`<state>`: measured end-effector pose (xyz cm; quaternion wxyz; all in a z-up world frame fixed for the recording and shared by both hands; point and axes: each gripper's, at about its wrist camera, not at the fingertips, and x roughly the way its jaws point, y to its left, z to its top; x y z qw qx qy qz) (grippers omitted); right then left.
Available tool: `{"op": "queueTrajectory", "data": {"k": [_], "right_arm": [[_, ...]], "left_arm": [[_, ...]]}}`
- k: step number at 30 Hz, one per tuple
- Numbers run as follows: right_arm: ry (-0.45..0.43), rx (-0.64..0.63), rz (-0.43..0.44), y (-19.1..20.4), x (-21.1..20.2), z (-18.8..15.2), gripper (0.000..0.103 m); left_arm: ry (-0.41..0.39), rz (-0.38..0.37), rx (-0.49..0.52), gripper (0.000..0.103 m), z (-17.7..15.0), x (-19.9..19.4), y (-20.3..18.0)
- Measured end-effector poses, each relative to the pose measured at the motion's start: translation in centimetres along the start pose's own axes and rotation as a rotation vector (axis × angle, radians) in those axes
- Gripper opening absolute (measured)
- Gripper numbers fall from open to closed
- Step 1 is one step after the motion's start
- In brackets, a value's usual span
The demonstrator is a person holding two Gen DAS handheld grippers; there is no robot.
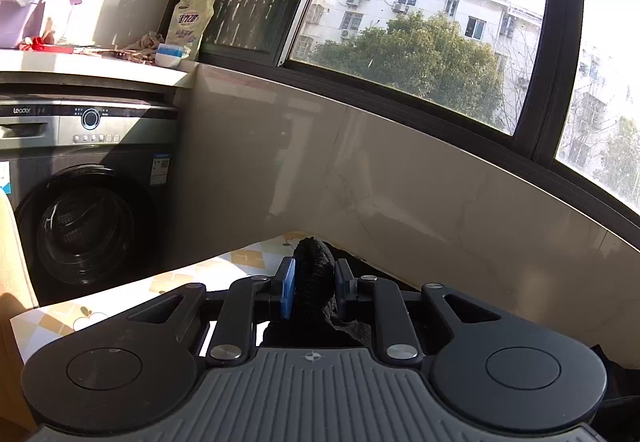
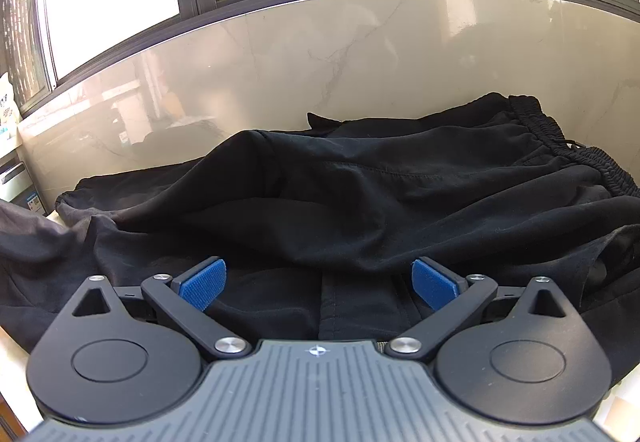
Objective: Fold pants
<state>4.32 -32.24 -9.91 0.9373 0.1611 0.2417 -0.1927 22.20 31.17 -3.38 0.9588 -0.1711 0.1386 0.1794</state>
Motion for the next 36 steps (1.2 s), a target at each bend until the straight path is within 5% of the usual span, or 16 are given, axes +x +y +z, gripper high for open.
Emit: {"op": "queueTrajectory", "data": {"k": [4,10,16,23,27,36], "right_arm": [[0.011,-0.013,-0.002,0.4,0.0,-0.2,0.101],[0.017,-0.022,0.021,1.4,0.6,0.0,0.101],[0.022,-0.040,0.079,3.7,1.7,1.3,0.101],[0.016,-0.101,0.156,8.3,3.5,2.4,0.101],[0.024,-0.132,0.181,10.2,4.1,2.2,0.101],[0.066,-0.130,0.156,10.6,4.9,1.6,0.101]], "left_arm": [[0.008,0.007,0.006,0.050,-0.1,0.1,0.5],[0.025,-0.063,0.037,0.051,0.0,-1.0,0.7],[0.193,-0.085,0.034,0.054,-1.5,0.0,3.2],[0.366,-0.087,-0.044,0.053,0.0,4.1,8.6],[0.474,-0.107,-0.044,0.034,-0.3,7.2,9.9],[0.607,-0.146,-0.044,0.034,-2.7,10.9,11.1]]}}
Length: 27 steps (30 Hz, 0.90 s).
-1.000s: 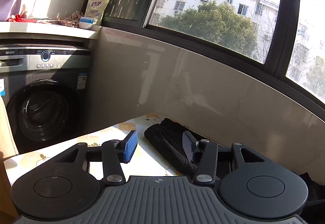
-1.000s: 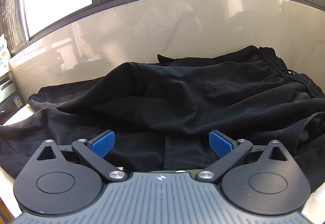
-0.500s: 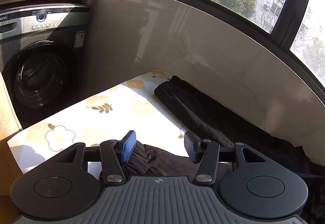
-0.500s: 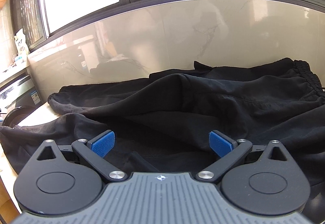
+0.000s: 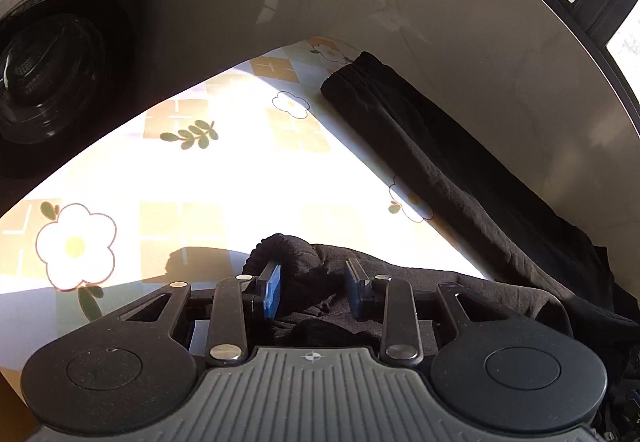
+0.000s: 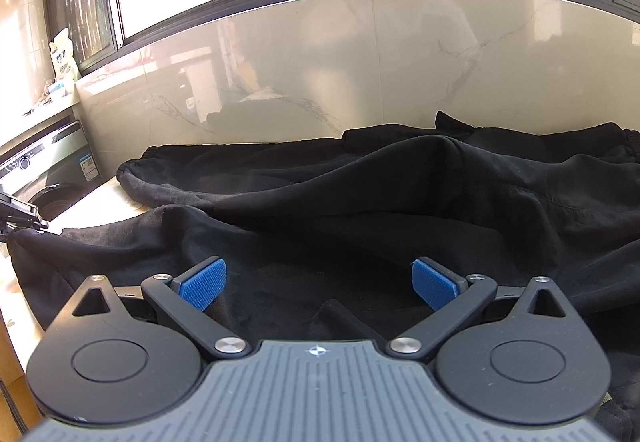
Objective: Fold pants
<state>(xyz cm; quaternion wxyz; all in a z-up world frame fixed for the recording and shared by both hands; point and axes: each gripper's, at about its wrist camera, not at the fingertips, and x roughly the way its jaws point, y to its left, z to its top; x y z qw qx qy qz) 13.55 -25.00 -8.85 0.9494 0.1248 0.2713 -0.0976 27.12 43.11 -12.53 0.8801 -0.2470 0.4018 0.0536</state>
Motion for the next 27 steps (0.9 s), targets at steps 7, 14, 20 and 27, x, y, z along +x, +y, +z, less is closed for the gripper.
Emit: {"op": "queueTrajectory", "data": {"k": [7,14,20,27], "right_arm": [[0.002,-0.011,-0.015,0.2,-0.1,-0.1,0.101],[-0.008,0.004,-0.012,0.3,-0.2,-0.1,0.101],[-0.015,-0.016,-0.054,-0.2,-1.0,-0.9,0.101],[-0.032,0.045,-0.074,-2.8,-2.3,-1.4,0.101]], "left_arm": [[-0.125,0.021,0.118,0.011,0.4,-1.1,-2.0],[-0.322,0.004,0.073,0.011,4.5,-3.7,-2.6],[-0.252,0.083,-0.001,0.018,5.5,-0.3,-1.5],[-0.369,0.104,-0.040,0.049,2.2,-4.8,-2.5]]}}
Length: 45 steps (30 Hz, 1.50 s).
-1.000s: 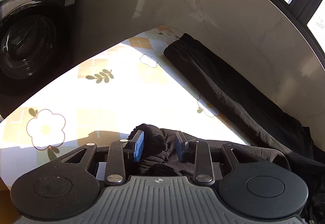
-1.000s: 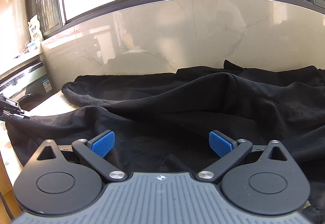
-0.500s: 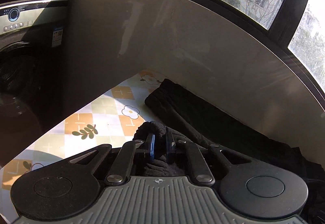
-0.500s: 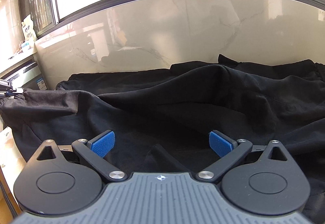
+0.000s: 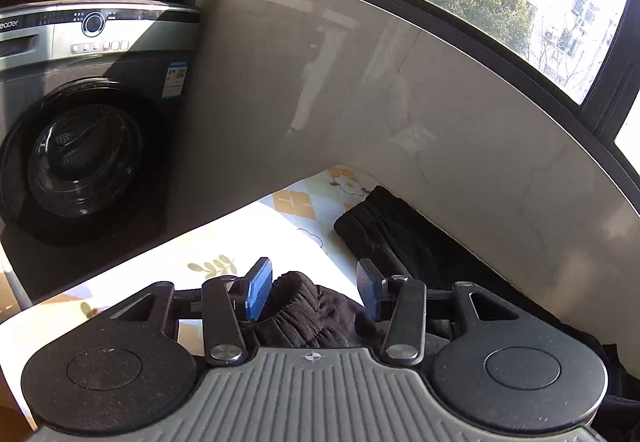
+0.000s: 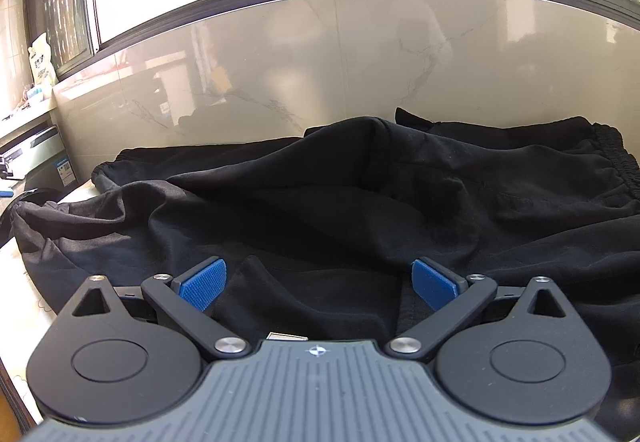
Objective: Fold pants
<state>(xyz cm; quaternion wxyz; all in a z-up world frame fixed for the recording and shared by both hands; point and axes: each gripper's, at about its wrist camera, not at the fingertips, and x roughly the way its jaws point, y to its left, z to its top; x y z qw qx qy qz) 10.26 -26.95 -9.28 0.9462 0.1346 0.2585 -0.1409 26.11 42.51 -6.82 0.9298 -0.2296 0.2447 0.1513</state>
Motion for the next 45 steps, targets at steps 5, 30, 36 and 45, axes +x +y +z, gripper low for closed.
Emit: {"op": "queueTrajectory", "data": {"k": [5,30,36,45], "right_arm": [[-0.024,0.106,-0.049,-3.9,-2.4,0.0,0.099],[-0.077,0.433,-0.314,-19.5,-11.9,-5.5,0.092],[0.004,0.490,-0.380,-21.1,-8.4,-4.6,0.092],[0.014,0.476,-0.449,-21.7,-6.8,-4.9,0.050]], "left_arm": [[-0.014,-0.143,0.082,0.057,-3.4,-5.2,-5.7],[0.136,-0.446,0.265,0.056,-18.3,-6.6,-19.8],[0.136,-0.390,0.226,0.056,-18.5,-7.0,-18.4],[0.162,-0.442,0.205,0.056,-20.2,-7.5,-19.3]]}}
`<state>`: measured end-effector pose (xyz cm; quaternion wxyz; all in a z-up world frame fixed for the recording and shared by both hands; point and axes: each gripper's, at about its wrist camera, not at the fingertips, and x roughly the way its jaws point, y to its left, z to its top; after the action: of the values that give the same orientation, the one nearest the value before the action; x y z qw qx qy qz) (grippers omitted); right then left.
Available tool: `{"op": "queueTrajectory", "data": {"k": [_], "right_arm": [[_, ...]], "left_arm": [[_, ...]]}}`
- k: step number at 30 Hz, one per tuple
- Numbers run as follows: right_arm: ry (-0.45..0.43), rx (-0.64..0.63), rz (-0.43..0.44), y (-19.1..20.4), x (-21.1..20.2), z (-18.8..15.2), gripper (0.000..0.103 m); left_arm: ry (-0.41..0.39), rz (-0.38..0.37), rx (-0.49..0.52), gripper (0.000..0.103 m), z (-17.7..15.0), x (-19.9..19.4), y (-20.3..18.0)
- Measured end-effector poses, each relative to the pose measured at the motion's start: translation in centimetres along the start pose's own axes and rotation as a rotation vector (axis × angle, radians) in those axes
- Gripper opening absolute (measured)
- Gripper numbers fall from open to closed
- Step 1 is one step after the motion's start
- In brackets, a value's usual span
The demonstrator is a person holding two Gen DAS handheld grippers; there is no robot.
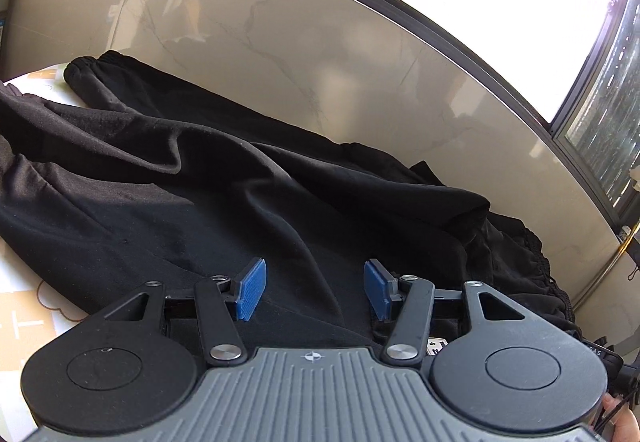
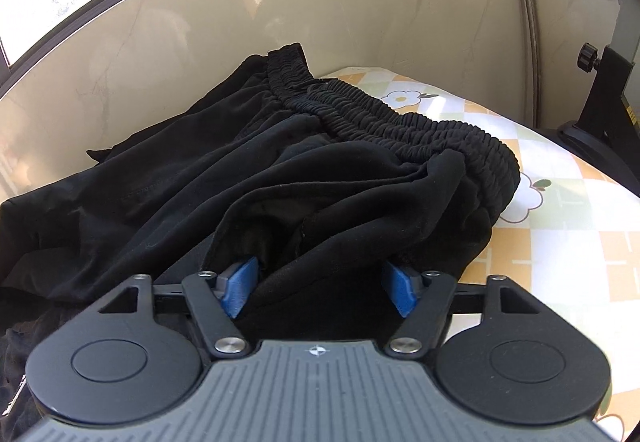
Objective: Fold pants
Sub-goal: 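Grasp the waistband edge with the right tool and lift it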
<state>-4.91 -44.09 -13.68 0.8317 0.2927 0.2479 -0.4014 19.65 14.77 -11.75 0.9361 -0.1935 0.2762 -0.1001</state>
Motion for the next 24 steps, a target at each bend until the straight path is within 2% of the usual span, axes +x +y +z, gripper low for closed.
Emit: {"op": "queueTrajectory", "data": {"k": [1,3,6,9,11,14,16,20,24], "right_arm": [[-0.006,0.018,0.011,-0.4,0.0,-0.1,0.048],[-0.017,0.100,0.066,-1.7,-0.2,-0.3,0.029],[-0.058,0.171,0.131,-2.6,-1.8,-0.4,0.013],[-0.180,0.219,0.273,-3.3,-5.3,0.0,0.007],[-0.271,0.221,0.362,-3.7,-8.0,0.4,0.006],[-0.392,0.191,0.437,-4.4,-11.3,0.1,0.006],[-0.386,0.175,0.398,-4.9,-12.1,-0.3,0.006],[-0.251,0.224,0.312,-6.4,-10.8,-1.8,0.006],[-0.225,0.260,0.313,-7.0,-9.7,-2.7,0.006]], "left_arm": [[0.004,-0.011,0.003,0.056,-0.2,0.2,-0.3],[0.012,-0.026,0.002,0.056,-0.4,0.6,-0.6],[0.026,-0.038,-0.004,0.056,-0.7,1.0,-0.9],[0.029,-0.043,-0.009,0.056,-0.7,1.0,-1.1],[0.019,-0.042,-0.012,0.056,-0.4,0.7,-1.1],[-0.012,-0.037,-0.027,0.056,0.6,-0.5,-0.8],[-0.034,-0.034,-0.048,0.056,1.2,-1.4,-0.5],[-0.049,0.001,-0.130,0.056,1.8,-2.9,1.2],[-0.012,0.058,-0.236,0.056,2.5,-2.6,3.6]]}}
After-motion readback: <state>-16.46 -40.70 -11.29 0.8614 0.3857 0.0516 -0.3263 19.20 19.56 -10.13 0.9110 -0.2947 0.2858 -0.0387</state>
